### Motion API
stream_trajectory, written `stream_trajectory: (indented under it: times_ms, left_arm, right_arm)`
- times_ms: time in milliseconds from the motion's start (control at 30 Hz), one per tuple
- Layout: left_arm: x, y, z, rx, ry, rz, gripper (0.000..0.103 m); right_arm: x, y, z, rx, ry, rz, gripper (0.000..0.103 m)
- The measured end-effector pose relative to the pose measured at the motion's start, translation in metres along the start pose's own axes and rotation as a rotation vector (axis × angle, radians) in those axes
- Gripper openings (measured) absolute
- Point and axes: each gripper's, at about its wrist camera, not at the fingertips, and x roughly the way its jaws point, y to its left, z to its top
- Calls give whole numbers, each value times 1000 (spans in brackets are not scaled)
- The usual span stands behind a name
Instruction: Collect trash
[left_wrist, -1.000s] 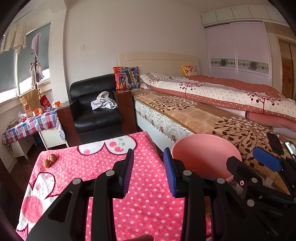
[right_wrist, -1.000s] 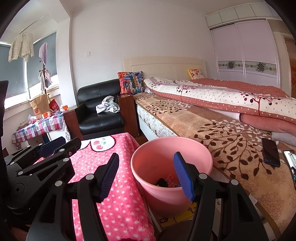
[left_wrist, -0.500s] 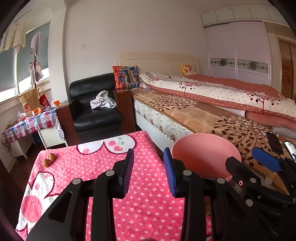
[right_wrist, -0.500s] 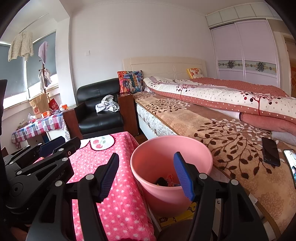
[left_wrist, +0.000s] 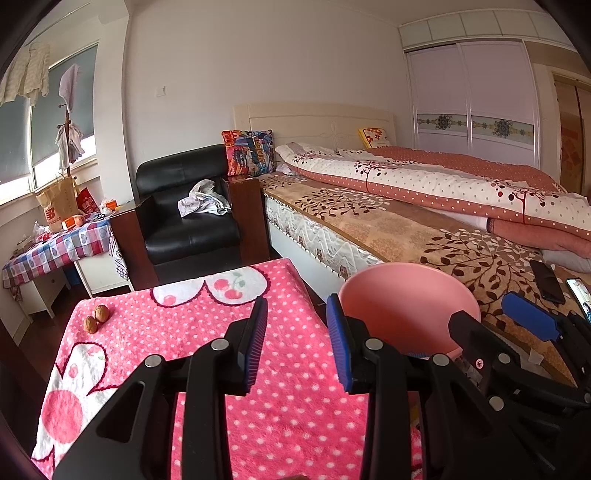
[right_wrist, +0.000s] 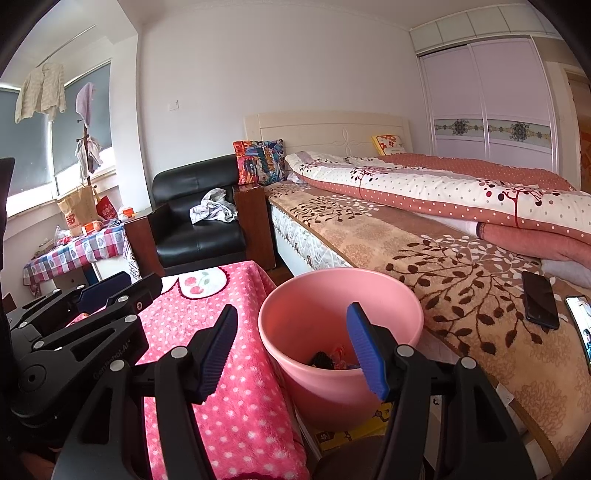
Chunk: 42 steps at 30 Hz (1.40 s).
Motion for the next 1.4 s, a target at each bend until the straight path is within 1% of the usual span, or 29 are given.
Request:
stream_trajectory:
  times_ms: [300,800,1400]
  left_arm:
    - [0,-1,0,1,0,-1,34]
    - [2,-2,-1,7,6,-12,34]
    - [5,0,-2,9,13,-20,34]
  right_arm:
    - [0,1,0,-1,3,3,61]
    - [7,-7,-10,15,21,4,61]
    - [11,-7,-9,14,24,1,61]
